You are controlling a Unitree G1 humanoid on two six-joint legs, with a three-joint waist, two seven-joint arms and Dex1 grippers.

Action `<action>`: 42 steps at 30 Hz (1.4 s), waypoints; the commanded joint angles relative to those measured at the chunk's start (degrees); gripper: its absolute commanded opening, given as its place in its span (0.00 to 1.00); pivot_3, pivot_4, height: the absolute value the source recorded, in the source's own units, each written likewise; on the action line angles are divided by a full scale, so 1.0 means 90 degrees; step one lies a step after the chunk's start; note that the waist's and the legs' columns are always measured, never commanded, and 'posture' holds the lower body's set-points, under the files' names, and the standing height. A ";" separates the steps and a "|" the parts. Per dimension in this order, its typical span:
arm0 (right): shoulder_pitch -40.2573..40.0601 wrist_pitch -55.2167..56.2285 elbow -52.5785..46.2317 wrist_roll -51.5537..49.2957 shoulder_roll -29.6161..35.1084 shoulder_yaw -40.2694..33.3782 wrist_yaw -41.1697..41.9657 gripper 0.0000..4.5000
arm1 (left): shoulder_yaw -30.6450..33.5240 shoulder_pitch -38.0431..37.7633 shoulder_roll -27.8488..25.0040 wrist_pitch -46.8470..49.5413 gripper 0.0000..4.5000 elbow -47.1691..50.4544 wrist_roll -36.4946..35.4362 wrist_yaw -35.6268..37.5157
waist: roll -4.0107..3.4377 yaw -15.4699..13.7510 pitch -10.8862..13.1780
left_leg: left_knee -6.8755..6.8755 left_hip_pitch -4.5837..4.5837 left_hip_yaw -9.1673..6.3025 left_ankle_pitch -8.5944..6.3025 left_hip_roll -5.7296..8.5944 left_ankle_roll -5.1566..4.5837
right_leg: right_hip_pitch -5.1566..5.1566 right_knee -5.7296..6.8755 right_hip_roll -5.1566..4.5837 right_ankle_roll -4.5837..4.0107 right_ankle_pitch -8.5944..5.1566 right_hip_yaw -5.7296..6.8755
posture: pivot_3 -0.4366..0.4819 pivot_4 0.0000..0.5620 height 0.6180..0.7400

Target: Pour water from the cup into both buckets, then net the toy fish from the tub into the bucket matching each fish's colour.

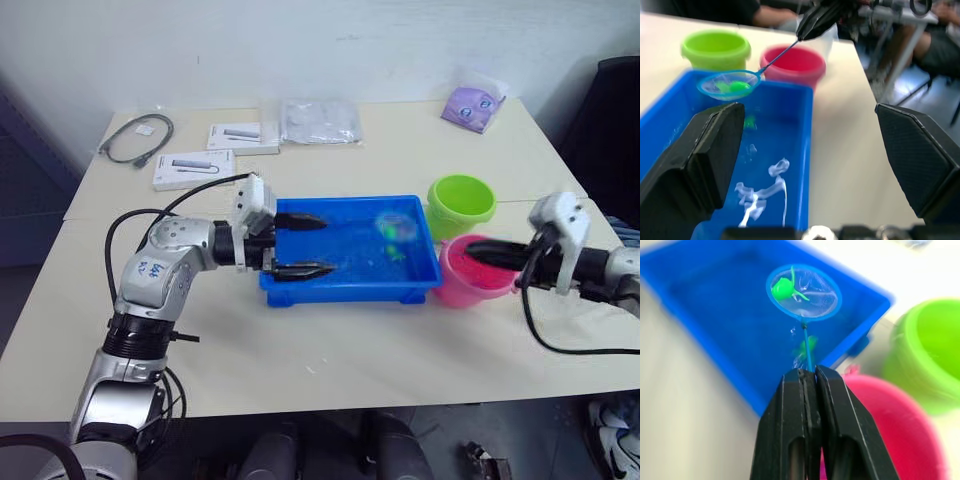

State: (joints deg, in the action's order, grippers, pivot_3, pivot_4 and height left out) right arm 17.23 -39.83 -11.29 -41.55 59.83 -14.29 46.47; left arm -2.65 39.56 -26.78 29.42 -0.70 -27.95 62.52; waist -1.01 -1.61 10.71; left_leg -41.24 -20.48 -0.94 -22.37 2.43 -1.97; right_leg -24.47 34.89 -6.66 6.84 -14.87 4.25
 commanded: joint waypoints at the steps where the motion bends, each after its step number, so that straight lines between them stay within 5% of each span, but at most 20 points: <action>1: 0.0089 -0.0334 -0.0479 0.0286 0.0117 -0.0599 -0.0781 0.00 | 0.0085 0.0047 0.0256 0.0072 1.00 0.0215 -0.0188 -0.0282 | 0.0000 -0.0001 0.0000 | 0.0001 0.0001 0.0000 0.0000 0.0001 0.0000 | 0.0001 -0.0001 0.0000 0.0000 0.0000 -0.0001 | 0.48 0.27 0.96; 7: -0.0128 0.0730 -0.0292 0.2518 0.0721 -0.0160 -0.1616 0.00 | 0.0061 0.0140 0.0500 0.0064 1.00 0.0207 -0.0162 -0.0486 | 0.0000 0.0012 0.0000 | 0.0004 0.0000 0.0011 0.0000 0.0006 0.0000 | -0.0005 0.0004 0.0002 0.0000 0.0000 -0.0007 | 0.48 0.27 0.96; 15: -0.0231 0.5209 0.0970 0.7082 0.2306 0.1750 -0.2713 0.00 | 0.0077 0.0142 0.0389 -0.0017 1.00 0.0174 -0.0126 -0.0421 | -0.0003 0.0036 -0.0001 | 0.0023 0.0006 0.0053 0.0001 0.0009 -0.0002 | -0.0031 0.0011 0.0008 0.0001 0.0000 -0.0049 | 0.48 0.27 0.96; 24: 0.0668 0.7654 0.2225 0.8402 0.2290 0.2438 -0.2849 0.00 | 0.0059 0.0188 0.0337 -0.0125 1.00 0.0058 -0.0074 -0.0364 | -0.0002 0.0065 -0.0001 | 0.0026 0.0009 0.0056 0.0001 -0.0003 -0.0001 | -0.0028 -0.0001 0.0016 0.0001 0.0000 -0.0050 | 0.48 0.27 0.96; 35: 0.1982 0.8352 0.3674 0.8922 0.2107 0.2550 -0.2918 0.00 | 0.0048 0.0240 0.0275 -0.0260 1.00 -0.0052 0.0005 -0.0336 | -0.0015 0.0100 0.0001 | 0.0030 0.0009 0.0064 0.0000 -0.0009 0.0001 | -0.0028 -0.0006 0.0021 0.0007 0.0004 -0.0056 | 0.48 0.27 0.96; 42: 0.1899 0.8465 0.3679 0.7516 0.1816 0.2068 -0.2301 0.00 | -0.0049 0.0118 0.0119 -0.0356 1.00 -0.0021 0.0162 -0.0288 | -0.0017 0.0152 0.0001 | 0.0028 0.0009 0.0067 0.0001 -0.0006 0.0000 | -0.0029 -0.0002 0.0019 0.0007 0.0004 -0.0058 | 0.48 0.27 0.96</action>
State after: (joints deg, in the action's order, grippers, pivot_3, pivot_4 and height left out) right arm 33.92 36.09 23.00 29.61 75.47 8.02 24.76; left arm -3.31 40.84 -25.31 27.28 -2.58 -26.59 59.53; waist -1.16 -0.25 10.72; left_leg -40.98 -20.40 -0.35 -22.36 2.36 -1.97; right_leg -24.74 34.87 -6.48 6.91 -14.84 3.75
